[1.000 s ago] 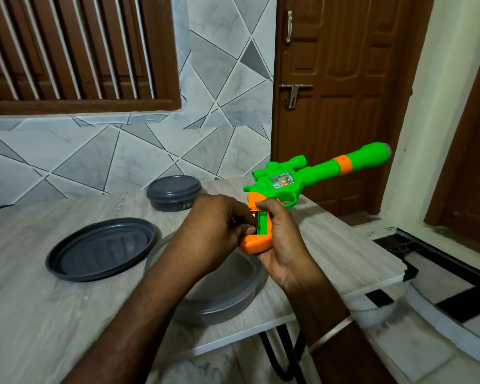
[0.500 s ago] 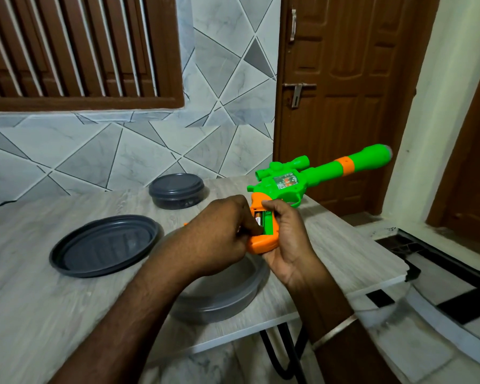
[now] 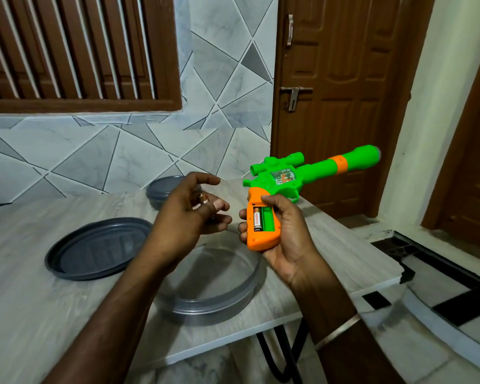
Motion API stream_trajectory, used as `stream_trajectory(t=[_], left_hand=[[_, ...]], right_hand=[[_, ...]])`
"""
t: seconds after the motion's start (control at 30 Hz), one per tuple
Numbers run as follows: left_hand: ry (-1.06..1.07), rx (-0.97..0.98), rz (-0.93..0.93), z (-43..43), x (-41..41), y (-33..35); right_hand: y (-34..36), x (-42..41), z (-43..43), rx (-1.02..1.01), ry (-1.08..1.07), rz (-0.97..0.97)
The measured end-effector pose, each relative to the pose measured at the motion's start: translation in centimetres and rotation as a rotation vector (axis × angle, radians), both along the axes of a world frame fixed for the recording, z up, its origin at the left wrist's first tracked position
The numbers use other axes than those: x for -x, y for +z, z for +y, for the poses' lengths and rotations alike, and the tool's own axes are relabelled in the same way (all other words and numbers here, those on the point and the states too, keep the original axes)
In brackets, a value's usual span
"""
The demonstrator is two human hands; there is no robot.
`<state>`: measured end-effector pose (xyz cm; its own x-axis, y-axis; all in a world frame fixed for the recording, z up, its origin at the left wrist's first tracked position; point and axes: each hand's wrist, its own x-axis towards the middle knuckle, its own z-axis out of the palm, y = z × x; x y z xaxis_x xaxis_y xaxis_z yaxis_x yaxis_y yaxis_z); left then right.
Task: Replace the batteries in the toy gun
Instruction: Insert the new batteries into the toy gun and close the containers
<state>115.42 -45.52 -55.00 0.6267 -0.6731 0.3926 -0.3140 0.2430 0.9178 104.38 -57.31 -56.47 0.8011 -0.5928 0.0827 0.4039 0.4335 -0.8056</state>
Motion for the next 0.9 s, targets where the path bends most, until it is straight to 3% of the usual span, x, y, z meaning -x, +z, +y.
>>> stream_trajectory(t=[0.17, 0.37, 0.67, 0.9], left_hand=[[0.051, -0.029, -0.047, -0.5, -0.1, 0.0], [-0.084, 0.001, -0.133, -0.3, -0.2, -0.4], [0.02, 0.113, -0.317, -1.4, 0.8, -0.5], [-0.022, 0.221, -0.249, -2.4, 2.4, -0.3]], right_hand=[[-0.2, 0.0, 0.4, 0.007, 0.006, 0.014], [-0.1, -0.1, 0.1, 0.007, 0.007, 0.013], [-0.4, -0.1, 0.2, 0.036, 0.031, 0.024], [-0.5, -0.7, 0.3, -0.021, 0.019, -0.048]])
